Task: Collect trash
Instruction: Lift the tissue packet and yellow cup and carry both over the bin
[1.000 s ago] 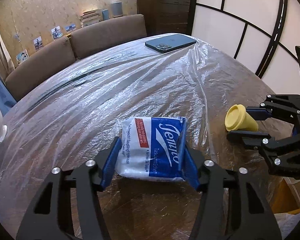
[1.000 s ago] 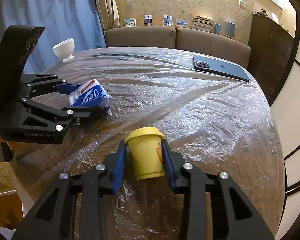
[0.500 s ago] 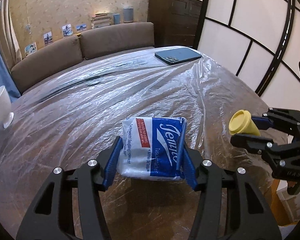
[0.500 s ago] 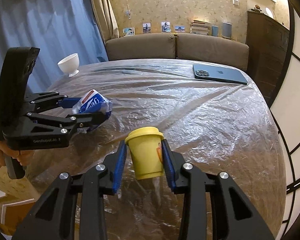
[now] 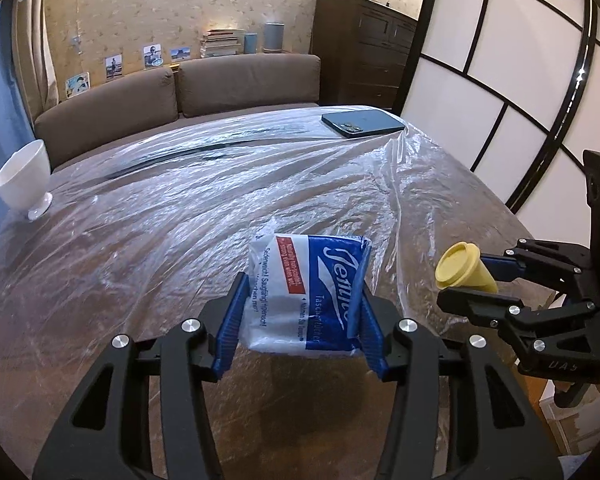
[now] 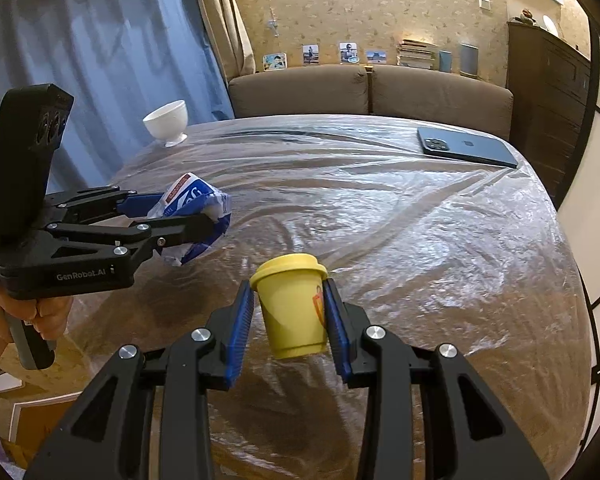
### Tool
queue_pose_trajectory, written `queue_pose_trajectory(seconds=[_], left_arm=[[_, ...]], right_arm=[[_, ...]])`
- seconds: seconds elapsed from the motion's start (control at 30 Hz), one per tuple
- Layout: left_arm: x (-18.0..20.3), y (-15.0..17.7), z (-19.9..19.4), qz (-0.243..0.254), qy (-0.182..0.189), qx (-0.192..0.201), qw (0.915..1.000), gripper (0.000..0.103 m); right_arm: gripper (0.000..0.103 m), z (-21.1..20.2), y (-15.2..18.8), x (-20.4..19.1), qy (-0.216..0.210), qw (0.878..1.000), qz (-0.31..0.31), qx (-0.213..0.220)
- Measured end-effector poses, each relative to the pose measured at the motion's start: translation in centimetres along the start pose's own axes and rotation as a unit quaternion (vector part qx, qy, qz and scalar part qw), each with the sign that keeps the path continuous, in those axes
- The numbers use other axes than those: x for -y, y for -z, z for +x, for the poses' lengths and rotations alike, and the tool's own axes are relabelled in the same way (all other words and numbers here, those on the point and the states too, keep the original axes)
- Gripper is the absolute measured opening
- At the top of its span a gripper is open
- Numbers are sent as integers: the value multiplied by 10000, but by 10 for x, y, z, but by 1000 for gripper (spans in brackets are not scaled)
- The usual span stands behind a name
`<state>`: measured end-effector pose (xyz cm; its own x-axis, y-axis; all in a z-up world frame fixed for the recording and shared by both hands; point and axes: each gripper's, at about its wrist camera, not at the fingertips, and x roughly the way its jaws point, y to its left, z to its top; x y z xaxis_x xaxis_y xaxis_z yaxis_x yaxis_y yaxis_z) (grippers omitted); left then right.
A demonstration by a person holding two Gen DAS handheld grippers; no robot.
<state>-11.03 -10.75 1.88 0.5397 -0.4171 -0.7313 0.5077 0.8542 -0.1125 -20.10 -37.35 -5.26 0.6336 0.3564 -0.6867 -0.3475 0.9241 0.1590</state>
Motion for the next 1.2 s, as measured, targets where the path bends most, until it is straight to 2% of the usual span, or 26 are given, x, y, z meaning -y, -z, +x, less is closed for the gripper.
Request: queue_pose_trajectory(seconds=[0.47, 1.2], left_arm=[[-3, 18, -36, -112, 44, 68, 9999, 51], [1, 85, -91, -250, -15, -77, 9997, 51]], right_arm=[[35, -15, 11, -26, -198, 9998, -36, -24], [35, -50, 58, -69, -411, 9986, -169, -300]])
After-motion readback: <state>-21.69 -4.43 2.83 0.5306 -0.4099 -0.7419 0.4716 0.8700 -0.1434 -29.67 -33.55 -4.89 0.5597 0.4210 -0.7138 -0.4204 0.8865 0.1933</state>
